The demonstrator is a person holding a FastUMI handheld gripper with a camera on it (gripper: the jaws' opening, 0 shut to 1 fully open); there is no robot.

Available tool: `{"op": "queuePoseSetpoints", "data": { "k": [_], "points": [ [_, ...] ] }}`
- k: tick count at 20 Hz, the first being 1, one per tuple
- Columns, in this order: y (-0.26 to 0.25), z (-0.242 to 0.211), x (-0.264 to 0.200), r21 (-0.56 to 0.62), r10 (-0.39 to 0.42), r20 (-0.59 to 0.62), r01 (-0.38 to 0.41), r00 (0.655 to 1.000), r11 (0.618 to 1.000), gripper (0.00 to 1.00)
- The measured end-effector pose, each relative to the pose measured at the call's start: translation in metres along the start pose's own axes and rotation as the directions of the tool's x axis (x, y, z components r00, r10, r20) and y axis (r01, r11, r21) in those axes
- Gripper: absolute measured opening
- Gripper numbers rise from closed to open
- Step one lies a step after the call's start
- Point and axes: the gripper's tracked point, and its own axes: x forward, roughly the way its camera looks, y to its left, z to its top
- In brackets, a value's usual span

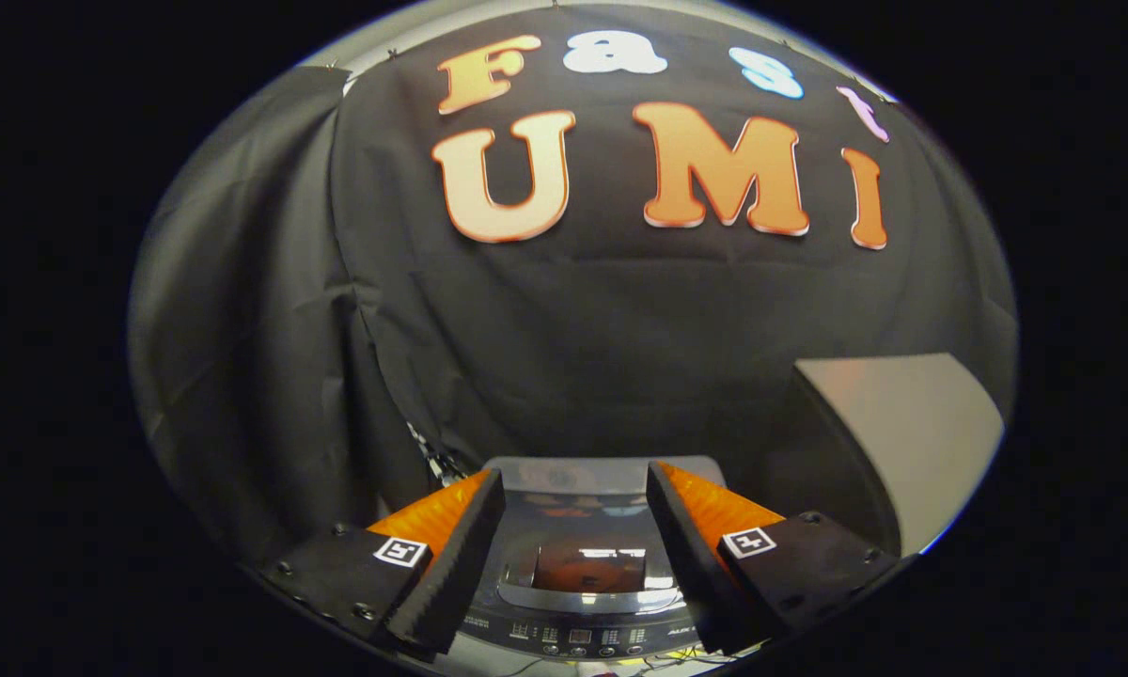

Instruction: Put the clothes into the washing machine and then close the washing machine lid.

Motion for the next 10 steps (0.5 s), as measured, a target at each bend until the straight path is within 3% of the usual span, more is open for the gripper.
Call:
{"op": "queuePoseSetpoints", "data": {
  "k": [6,10],
  "points": [
    [-0.037,0.069,-0.08,-0.023,-0.033,0.138,0.037,0.99,0.999,0.98],
    [-0.083,0.102,-0.137,-0.042,-0.111,0.196,0.122,0.974,0.992,0.98]
  ]
}}
